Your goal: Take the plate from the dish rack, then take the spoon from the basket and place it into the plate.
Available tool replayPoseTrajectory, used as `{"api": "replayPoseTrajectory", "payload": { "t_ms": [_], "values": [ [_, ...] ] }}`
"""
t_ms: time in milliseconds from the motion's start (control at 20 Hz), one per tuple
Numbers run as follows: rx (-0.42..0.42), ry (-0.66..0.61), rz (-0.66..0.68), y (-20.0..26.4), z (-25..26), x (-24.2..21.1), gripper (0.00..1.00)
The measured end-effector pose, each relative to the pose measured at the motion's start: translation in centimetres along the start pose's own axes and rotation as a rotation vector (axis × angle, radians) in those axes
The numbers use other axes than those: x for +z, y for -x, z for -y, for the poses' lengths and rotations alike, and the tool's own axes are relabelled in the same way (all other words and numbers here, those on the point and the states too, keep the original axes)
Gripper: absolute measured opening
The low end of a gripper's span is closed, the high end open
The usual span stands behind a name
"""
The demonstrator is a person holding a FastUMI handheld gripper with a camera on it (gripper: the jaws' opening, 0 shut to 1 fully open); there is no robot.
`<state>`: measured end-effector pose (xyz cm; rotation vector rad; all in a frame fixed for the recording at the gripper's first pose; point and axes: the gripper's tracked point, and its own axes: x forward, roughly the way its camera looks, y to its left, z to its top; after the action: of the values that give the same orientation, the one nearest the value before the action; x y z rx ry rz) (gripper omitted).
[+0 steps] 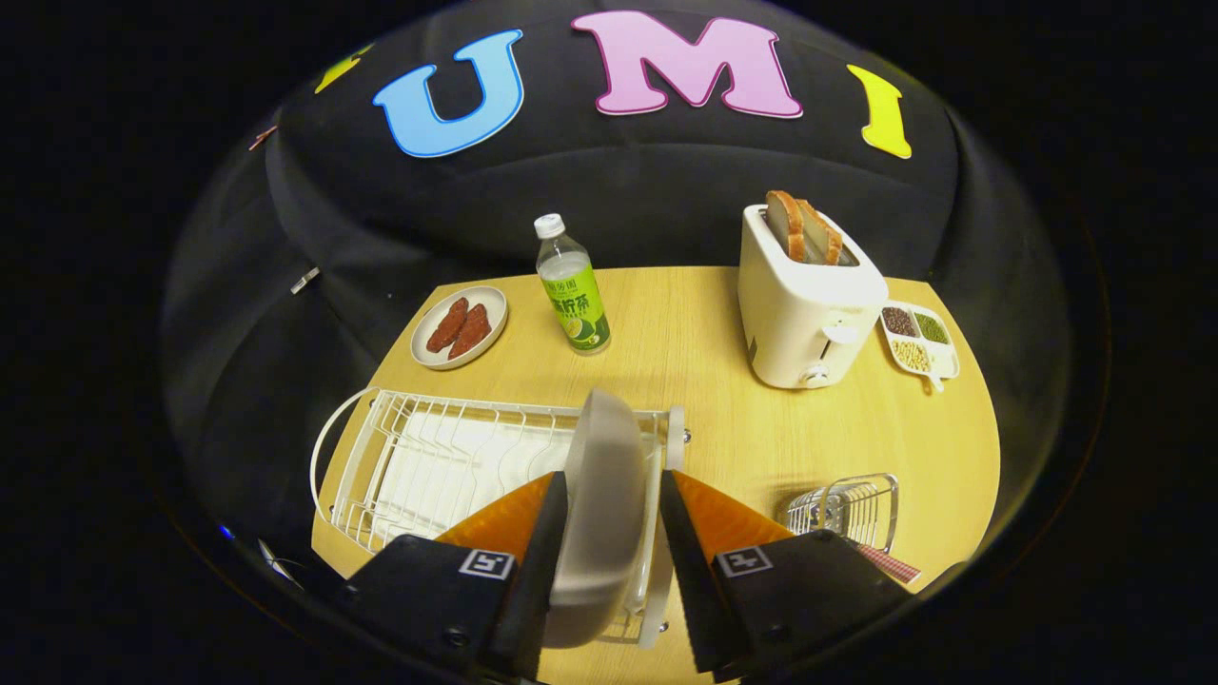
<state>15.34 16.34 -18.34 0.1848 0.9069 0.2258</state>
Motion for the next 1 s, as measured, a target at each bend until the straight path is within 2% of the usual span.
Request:
{"api": "replayPoseTrajectory", "payload": {
  "t_ms": [100,300,400,700,1000],
  "values": [
    [-0.025,0.015,-0.023,-0.3,0.0,-0.4,0.47],
    [-0.105,-0.012,-0.037,-0.1,0.1,-0.6,0.41],
    [-0.146,0.021,-0.038,0.2,-0.2,-0.5,0.36],
    [-0.201,0.092,-0.012,1.1,-1.5,0.4,0.36],
    [-0.241,0.100,-0.003,1.8,-0.6,0.8,0.35]
  ]
}}
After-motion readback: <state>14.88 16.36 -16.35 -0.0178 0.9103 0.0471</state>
